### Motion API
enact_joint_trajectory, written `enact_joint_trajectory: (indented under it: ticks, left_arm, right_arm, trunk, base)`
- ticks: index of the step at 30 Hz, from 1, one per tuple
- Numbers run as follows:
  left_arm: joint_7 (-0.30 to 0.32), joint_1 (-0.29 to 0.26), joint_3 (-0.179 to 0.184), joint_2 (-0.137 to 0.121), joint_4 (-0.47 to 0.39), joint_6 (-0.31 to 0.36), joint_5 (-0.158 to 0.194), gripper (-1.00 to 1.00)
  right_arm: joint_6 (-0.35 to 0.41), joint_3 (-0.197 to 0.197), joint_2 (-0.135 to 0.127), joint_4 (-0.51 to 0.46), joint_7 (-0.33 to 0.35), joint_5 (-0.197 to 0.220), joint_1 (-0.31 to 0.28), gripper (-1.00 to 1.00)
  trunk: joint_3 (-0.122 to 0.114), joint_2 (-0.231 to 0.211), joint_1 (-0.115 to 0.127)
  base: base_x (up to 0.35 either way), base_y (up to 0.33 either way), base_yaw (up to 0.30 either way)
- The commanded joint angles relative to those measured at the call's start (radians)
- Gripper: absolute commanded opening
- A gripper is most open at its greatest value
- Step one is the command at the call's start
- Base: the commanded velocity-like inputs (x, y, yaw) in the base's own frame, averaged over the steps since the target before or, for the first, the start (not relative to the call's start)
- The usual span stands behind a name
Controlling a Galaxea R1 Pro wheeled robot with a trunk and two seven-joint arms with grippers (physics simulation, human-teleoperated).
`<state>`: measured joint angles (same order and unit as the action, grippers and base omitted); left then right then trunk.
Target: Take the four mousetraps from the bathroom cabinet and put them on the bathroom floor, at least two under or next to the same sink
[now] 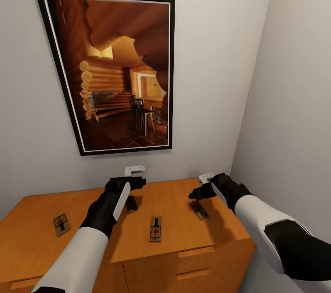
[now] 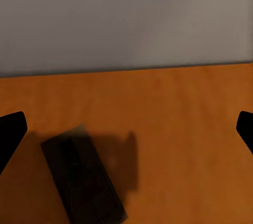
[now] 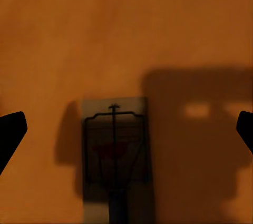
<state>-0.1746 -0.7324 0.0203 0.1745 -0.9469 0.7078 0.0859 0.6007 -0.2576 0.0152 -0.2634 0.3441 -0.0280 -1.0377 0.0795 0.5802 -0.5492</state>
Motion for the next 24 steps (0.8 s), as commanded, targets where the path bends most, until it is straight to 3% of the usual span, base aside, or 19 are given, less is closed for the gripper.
enact_joint_trajectory:
  ticks: [1, 24]
  left_arm:
    - [-0.008, -0.001, 0.001, 0.000, -0.001, 0.004, 0.009, 1.00]
    - [-0.008, -0.001, 0.001, 0.000, 0.000, 0.004, 0.009, 1.00]
  right_arm:
    - [0.004, -0.003, 0.000, 0.000, 0.004, -0.003, -0.001, 1.00]
    - [0.005, -0.003, 0.002, 0.035, 0.001, -0.003, -0.001, 1.00]
  trunk:
    - [0.002, 0.002, 0.000]
    - [0.002, 0.002, 0.000]
  base:
    - [0.000, 0.000, 0.000]
    - [0.000, 0.000, 0.000]
